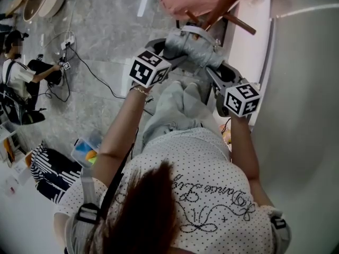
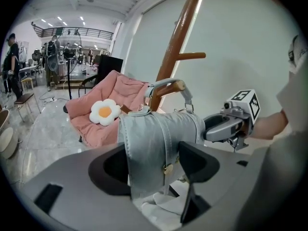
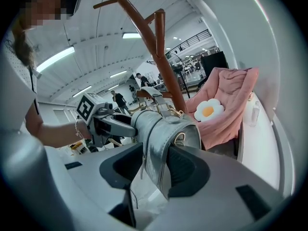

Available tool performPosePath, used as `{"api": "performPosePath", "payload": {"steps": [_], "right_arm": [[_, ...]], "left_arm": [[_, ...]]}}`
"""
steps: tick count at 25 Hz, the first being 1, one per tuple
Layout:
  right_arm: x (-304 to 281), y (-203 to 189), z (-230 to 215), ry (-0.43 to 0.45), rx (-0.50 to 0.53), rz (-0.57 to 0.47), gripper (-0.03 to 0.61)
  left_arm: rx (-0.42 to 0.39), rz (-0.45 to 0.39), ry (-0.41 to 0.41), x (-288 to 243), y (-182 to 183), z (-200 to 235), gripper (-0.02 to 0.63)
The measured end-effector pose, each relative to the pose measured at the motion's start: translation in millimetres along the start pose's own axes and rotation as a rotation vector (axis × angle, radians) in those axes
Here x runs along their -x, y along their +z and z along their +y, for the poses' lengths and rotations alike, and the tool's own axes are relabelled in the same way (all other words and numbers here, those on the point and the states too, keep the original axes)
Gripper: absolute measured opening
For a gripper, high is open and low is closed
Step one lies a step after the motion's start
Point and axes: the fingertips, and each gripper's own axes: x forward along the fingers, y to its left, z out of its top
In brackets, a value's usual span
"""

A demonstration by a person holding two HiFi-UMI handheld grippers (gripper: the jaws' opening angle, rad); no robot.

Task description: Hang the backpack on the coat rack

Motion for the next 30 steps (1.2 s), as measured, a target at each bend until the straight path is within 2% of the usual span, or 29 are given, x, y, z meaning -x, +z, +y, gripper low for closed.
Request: {"api": "performPosePath", "payload": {"steps": [8,17,21,25,30], "right_arm": [[-11.2,0.0,-4.1,-0.005,0.003,0.022,0.233],[-11.8,4.7,-16.3,-0.017,-0.018,0.016,0.232],[-7.9,6.2,-26.3,-0.048,-0.039,-0.003,0.190],[3.8,13.2,-25.7,-0.069,-0.052,-0.038,0.175],[10.2,25.3,-15.6,-0.065,-0.033,-0.079,0.095]], "left_arm": [[-0.008,-0.014,-0.009,-10.7,-3.2,10.6,0.305],[-0.029,-0.038,0.039,-4.3,0.1,15.6,0.305],[-0.041,-0.049,0.073,0.1,1.4,18.6,0.302],[-0.013,-0.081,0.085,12.8,4.9,18.8,0.288],[0.006,-0.088,0.133,17.0,10.1,27.5,0.218]]}}
